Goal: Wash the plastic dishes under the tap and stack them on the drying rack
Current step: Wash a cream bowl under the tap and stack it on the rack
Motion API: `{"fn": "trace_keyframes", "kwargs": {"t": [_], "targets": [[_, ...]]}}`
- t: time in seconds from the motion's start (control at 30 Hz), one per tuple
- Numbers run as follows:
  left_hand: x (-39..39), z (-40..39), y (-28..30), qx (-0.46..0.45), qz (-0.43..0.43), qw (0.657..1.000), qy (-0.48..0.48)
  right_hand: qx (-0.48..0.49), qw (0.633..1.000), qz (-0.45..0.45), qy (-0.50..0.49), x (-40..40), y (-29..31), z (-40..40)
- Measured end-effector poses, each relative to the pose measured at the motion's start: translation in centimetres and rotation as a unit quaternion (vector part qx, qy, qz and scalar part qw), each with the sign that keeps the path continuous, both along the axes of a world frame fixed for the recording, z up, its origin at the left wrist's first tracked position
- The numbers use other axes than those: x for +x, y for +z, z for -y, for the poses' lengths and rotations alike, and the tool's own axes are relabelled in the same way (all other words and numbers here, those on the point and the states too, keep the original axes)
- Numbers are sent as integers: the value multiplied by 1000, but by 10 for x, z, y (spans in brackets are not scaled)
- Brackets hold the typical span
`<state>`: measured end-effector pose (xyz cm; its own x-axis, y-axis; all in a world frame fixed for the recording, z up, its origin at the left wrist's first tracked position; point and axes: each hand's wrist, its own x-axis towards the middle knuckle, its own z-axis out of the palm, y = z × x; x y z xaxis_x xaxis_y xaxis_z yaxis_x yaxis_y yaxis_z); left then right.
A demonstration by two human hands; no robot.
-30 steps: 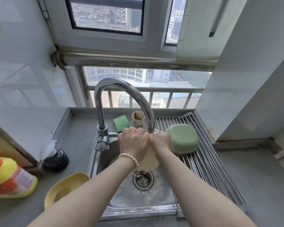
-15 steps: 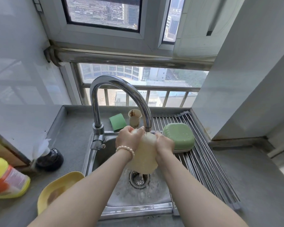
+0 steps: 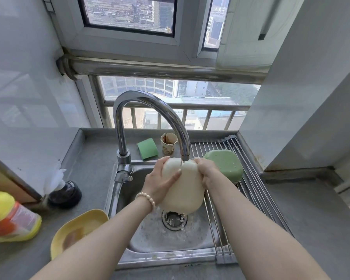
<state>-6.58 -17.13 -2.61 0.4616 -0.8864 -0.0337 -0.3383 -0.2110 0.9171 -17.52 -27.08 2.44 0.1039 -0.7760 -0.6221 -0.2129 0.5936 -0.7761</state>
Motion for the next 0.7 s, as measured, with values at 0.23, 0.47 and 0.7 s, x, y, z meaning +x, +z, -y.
{"fn": "trace_keyframes", "kwargs": {"t": [0.23,0.47,0.7], "targets": [[-9,15,12,-19,-74,978,196,-336,885,-299,118,31,-12,-16],[6,20,4,2,-161,947,278,-451,751,-371,308,51,-29,-55],[17,17,-5,64,-256,923,280,-531,554,-351,537,2,-40,-53]]}}
